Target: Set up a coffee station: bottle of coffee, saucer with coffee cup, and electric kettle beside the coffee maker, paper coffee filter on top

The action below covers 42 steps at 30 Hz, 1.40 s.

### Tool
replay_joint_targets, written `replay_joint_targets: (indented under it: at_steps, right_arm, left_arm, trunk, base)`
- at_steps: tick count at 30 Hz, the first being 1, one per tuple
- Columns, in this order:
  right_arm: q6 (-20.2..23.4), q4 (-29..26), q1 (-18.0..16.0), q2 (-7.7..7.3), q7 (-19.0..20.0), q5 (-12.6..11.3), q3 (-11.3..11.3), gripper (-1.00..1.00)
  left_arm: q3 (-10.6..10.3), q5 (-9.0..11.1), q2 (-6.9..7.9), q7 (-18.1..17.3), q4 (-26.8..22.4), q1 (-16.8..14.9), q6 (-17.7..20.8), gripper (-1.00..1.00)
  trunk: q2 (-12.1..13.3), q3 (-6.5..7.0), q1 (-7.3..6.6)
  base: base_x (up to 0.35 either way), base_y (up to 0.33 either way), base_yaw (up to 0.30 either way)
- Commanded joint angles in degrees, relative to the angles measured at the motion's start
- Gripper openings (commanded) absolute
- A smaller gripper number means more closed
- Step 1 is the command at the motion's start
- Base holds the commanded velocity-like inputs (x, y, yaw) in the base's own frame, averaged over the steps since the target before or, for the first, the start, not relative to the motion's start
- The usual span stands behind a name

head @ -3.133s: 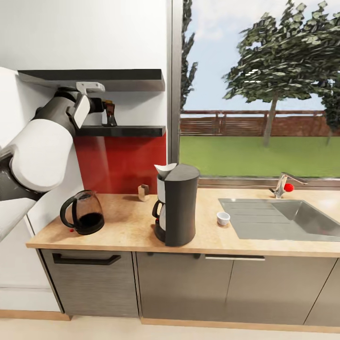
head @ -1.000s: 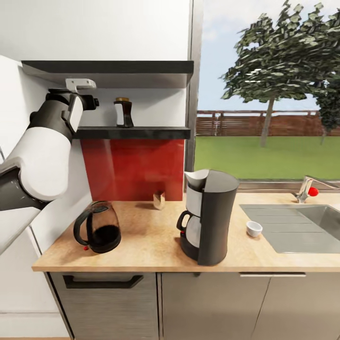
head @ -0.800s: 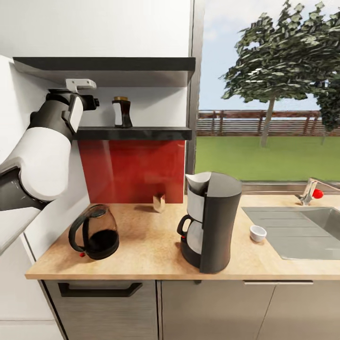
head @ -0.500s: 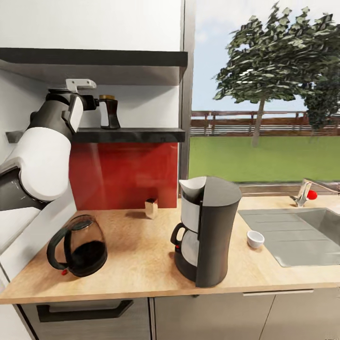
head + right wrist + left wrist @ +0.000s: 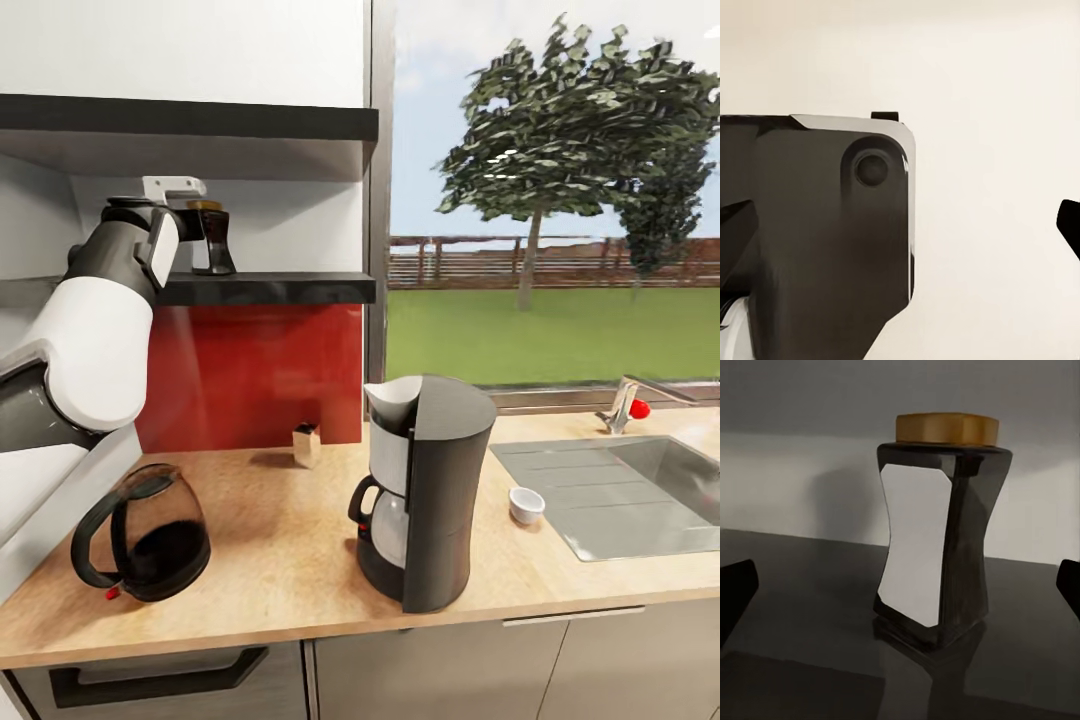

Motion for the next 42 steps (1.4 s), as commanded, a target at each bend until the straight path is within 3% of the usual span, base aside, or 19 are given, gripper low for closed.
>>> replay_joint_targets:
  at_steps: [1,42]
  right_arm:
    - [-0.19,0.06,-0.01,-0.01,0.03,0.03,-0.01,1.0]
    - [-0.19,0.08,-0.01,0.07,-0.02,0.01,-0.01,1.0]
  left_arm:
    - [0.26,-0.02,-0.06,0.08,-0.06,-0.02,0.18,1.0]
    - [0.34,-0.1,0.46,0.08,-0.06,0.88,0.13,1.0]
  trunk:
    - [-0.04,-0.03,0.02]
    - [-0.04,-0.03,0.02]
  base:
    - [0.057,0.0,-0.002]
    - [0.105,0.0,0.0]
